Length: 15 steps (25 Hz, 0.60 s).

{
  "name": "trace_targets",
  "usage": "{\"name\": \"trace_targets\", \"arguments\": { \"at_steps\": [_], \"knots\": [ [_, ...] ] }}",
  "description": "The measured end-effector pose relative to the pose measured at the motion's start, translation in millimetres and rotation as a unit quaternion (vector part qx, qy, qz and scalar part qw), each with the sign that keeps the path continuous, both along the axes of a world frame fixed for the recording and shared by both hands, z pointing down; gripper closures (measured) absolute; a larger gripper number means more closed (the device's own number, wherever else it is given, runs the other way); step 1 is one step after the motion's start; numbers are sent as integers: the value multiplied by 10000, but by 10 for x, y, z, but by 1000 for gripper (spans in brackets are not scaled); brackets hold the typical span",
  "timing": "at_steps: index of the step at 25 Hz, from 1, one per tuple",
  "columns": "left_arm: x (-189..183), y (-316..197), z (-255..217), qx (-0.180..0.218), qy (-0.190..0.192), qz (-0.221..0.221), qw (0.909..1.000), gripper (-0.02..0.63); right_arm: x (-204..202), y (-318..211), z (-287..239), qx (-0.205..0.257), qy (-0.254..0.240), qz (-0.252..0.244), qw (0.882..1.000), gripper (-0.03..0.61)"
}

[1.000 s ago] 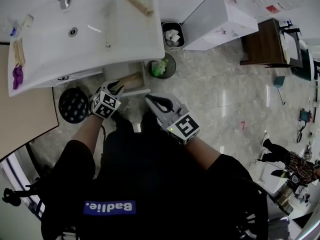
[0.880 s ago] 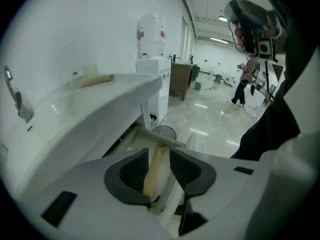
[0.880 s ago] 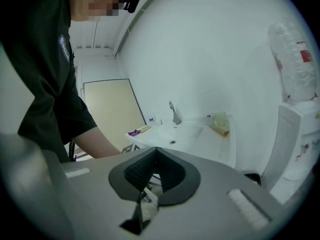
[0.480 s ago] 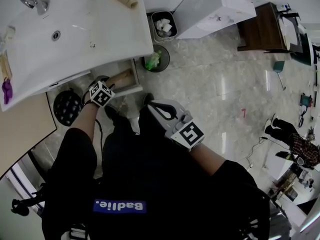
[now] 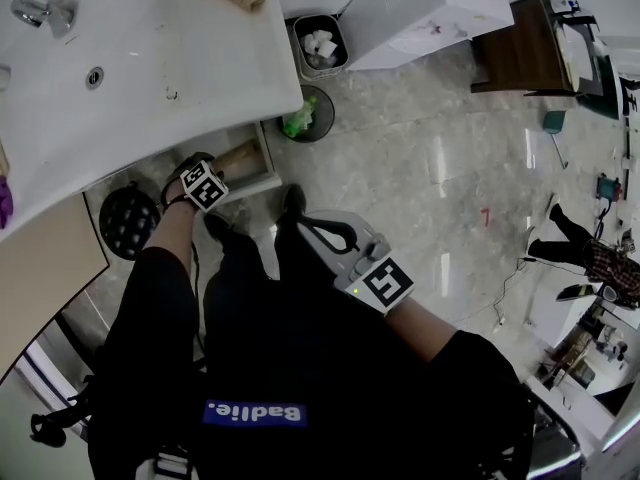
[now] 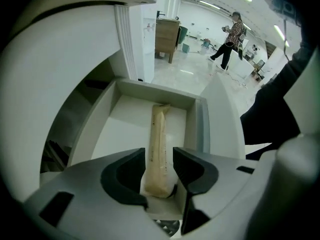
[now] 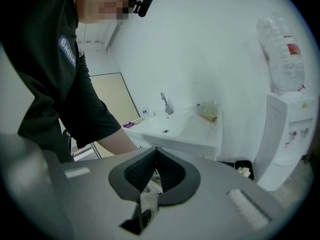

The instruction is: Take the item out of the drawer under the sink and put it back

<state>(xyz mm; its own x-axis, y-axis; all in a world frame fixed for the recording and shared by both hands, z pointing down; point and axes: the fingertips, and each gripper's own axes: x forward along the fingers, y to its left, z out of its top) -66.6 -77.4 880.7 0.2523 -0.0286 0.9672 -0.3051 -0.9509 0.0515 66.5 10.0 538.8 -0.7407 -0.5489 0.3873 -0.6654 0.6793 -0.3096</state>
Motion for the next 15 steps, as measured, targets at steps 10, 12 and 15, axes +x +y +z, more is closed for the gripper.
{"name": "trace_targets", "arguments": {
  "at_steps": [10, 12, 15],
  "knots": [
    [-123, 14, 431, -128, -313, 287, 9990, 458, -233, -64, 48, 1, 131, -218, 9997, 577],
    [-159, 22, 490, -148, -383, 345, 9986, 459, -258, -75, 40, 46, 181, -262, 9995, 577],
    [-211, 34, 572, -203, -517, 410, 9976, 459, -267, -83, 29, 63, 231, -250, 9994, 577]
  ]
}}
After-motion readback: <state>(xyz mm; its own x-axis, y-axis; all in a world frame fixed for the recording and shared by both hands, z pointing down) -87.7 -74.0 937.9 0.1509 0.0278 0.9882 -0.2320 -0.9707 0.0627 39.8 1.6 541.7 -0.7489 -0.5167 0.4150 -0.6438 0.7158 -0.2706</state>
